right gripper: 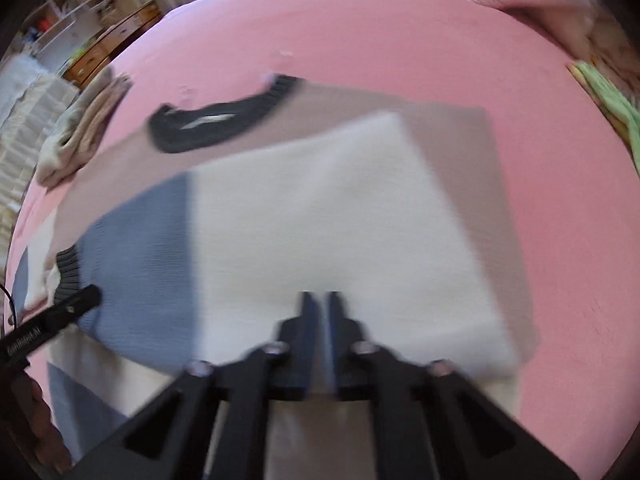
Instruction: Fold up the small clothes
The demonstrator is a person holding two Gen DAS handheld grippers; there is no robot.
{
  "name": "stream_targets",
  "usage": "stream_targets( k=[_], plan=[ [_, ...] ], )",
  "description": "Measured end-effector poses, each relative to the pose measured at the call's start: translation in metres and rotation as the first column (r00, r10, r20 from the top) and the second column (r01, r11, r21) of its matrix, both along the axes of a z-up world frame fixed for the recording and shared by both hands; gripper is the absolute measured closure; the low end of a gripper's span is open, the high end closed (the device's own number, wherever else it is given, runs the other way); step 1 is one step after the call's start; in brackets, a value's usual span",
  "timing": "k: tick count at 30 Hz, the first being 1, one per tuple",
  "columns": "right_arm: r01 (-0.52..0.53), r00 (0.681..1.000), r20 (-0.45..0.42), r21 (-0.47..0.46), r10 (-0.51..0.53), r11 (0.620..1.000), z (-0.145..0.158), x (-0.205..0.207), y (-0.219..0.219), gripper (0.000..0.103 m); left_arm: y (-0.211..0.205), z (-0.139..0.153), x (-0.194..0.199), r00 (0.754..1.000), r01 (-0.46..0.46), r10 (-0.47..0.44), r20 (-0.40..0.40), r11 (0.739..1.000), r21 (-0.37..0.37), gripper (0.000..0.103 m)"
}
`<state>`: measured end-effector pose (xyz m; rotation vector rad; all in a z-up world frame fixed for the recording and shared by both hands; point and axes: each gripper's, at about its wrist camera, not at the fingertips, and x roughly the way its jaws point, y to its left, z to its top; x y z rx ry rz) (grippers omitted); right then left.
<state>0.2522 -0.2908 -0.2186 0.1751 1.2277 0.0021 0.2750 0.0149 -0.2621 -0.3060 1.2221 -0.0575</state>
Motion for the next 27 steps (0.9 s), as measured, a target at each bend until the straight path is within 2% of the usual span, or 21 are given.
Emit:
stream_targets(
  k=[3, 6, 9, 13, 19, 24, 27],
  plan=[
    [0.038, 0.999, 0.006, -0.066, -0.038, 0.997, 0.003, -0.011, -0.033, 0.103, 0.000, 0.000, -0.003, 0.999, 0.028, -0.029, 0.016, 1.000, 0.009, 0.063],
    [0.049, 0.999, -0.002, -0.060, -0.049, 0.997, 0.009, -0.022, -0.052, 0.103, -0.004, 0.003, -0.006, 0.999, 0.043, -0.044, 0.021, 0.998, 0.043, 0.063],
    [0.042, 0.999, 0.002, -0.112, -0.042, 0.993, 0.019, -0.028, -0.046, 0.103, -0.009, 0.007, -0.010, 0.998, 0.056, -0.057, 0.017, 0.995, 0.082, 0.063],
    [0.048, 0.998, -0.017, -0.181, -0.052, 0.982, 0.037, -0.039, -0.042, 0.103, -0.010, 0.013, -0.013, 0.998, 0.068, -0.069, 0.007, 0.993, 0.092, 0.062],
    [0.071, 0.997, -0.020, -0.108, -0.073, 0.992, 0.089, -0.074, -0.046, 0.101, -0.006, 0.015, -0.016, 0.997, 0.074, -0.074, 0.001, 0.994, 0.076, 0.062],
    [0.052, 0.998, 0.022, -0.057, -0.051, 0.997, 0.133, -0.120, -0.041, 0.101, -0.005, 0.019, -0.027, 0.996, 0.089, -0.090, 0.002, 0.992, 0.088, 0.062],
    [0.027, 0.999, 0.044, -0.037, -0.025, 0.999, 0.149, -0.132, -0.030, 0.101, -0.005, 0.025, -0.040, 0.993, 0.114, -0.114, -0.007, 0.988, 0.101, 0.058]
  ],
)
